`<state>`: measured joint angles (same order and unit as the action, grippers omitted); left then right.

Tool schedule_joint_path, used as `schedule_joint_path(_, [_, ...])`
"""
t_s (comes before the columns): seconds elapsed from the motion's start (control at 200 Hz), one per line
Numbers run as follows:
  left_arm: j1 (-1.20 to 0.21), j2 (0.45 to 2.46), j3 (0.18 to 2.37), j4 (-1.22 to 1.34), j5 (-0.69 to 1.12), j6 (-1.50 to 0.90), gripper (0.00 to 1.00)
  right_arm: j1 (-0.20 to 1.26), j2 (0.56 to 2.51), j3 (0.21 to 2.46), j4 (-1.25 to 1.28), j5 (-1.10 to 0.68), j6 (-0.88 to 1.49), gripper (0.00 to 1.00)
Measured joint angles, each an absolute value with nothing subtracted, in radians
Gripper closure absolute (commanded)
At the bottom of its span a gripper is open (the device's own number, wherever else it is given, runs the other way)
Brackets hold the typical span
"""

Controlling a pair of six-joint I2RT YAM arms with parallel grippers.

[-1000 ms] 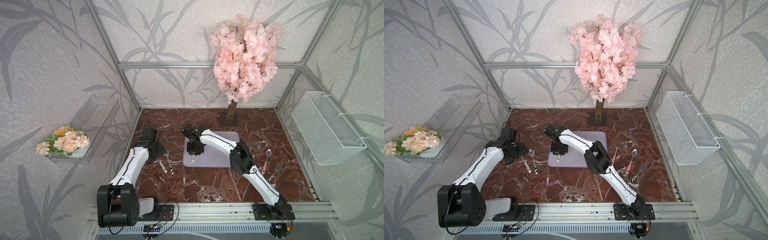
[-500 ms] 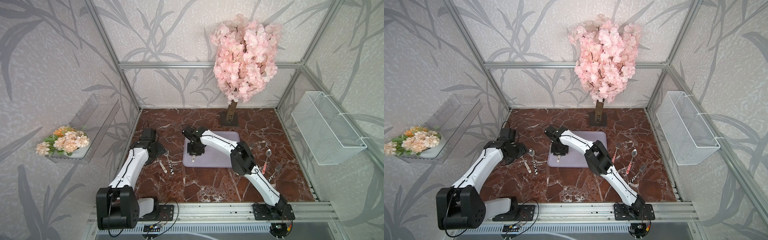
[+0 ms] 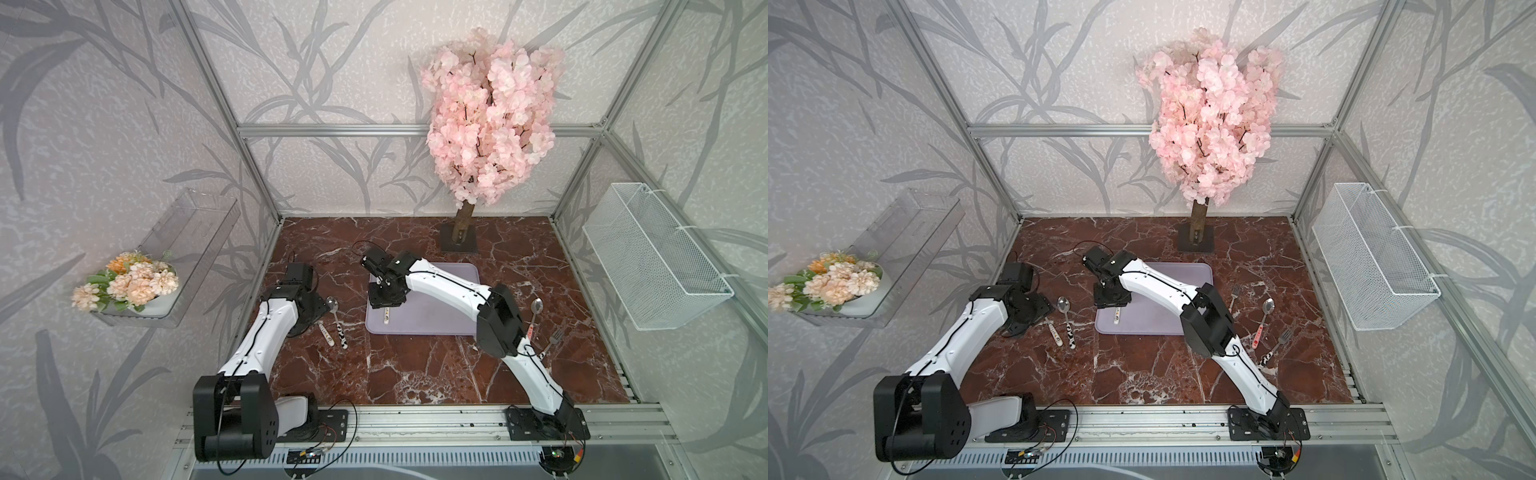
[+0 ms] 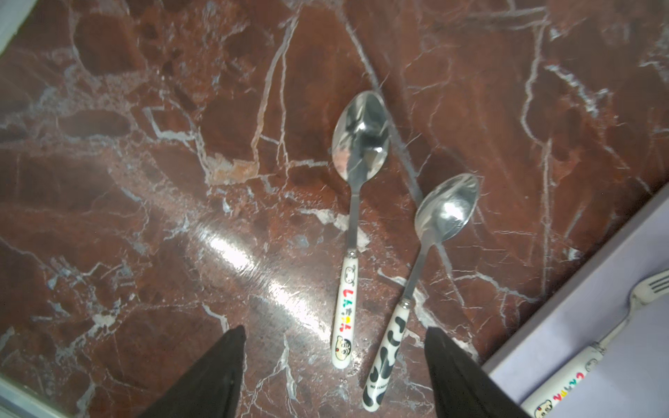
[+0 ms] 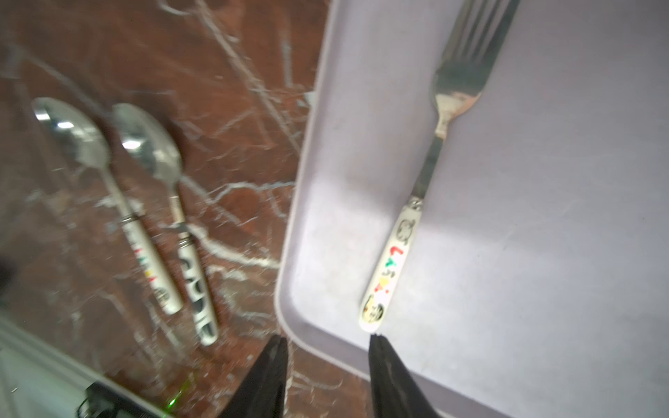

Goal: Set the spoon and fork side by side
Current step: Place the fork on the tray, then pick up the spoon from the center of the board.

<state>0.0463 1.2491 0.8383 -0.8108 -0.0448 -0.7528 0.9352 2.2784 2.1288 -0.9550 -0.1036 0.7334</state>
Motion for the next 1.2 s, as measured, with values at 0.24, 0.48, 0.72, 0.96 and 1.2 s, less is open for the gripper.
schedule_joint_path(0.24, [0.047,1.247,0.729,-0.795,0.003,-0.842,0.36,0.923,1.888,1.798,-0.815,0.054,0.686,0.59])
schedule_joint_path(0.48, [0.047,1.314,0.733,-0.748,0.022,-0.850,0.36,0.770,1.727,1.394,-0.696,0.082,0.694,0.59])
schedule_joint_path(0.72, [0.047,1.401,0.732,-0.697,0.031,-0.850,0.39,0.759,1.675,1.244,-0.664,0.070,0.694,0.59])
schedule_joint_path(0.96, [0.047,1.486,0.757,-0.680,0.030,-0.834,0.55,0.733,1.610,1.222,-0.625,0.066,0.694,0.61])
schedule_joint_path(1.2, [0.051,1.532,0.796,-0.709,0.028,-0.788,0.90,0.720,1.609,1.219,-0.623,0.051,0.688,0.61])
